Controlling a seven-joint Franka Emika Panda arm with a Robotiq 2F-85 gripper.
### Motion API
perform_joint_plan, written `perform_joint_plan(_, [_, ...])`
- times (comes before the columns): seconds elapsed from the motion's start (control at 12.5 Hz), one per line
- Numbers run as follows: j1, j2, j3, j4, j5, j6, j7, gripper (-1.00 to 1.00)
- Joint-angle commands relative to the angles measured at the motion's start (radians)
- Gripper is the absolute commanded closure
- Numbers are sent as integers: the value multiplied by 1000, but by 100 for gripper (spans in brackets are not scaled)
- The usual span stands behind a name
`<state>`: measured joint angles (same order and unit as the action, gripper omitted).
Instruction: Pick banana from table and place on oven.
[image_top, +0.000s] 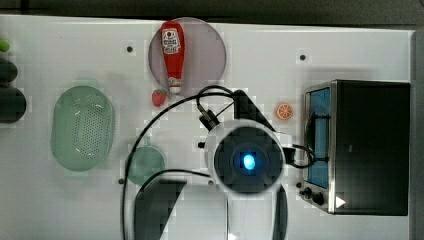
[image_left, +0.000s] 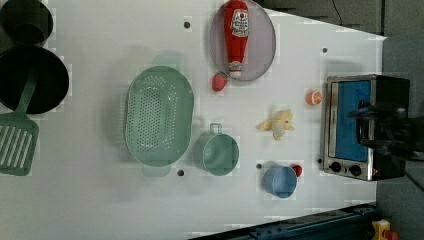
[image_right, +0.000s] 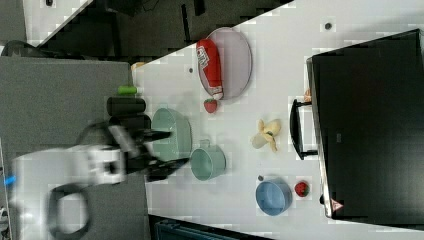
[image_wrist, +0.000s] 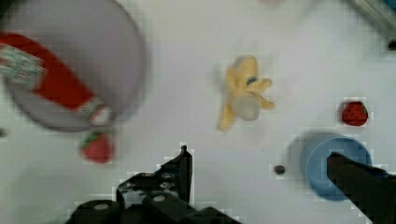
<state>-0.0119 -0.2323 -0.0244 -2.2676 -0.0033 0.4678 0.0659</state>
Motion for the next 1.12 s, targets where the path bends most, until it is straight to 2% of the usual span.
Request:
perform_joint_plan(0.08, [-13, 95, -27, -68, -6, 140, 19, -100])
perform_joint_plan(0.56, [-14, 352, -66, -120, -6, 426, 16, -100])
perform_joint_plan(1.12, [-15, 517, -66, -199, -6, 663, 16, -100])
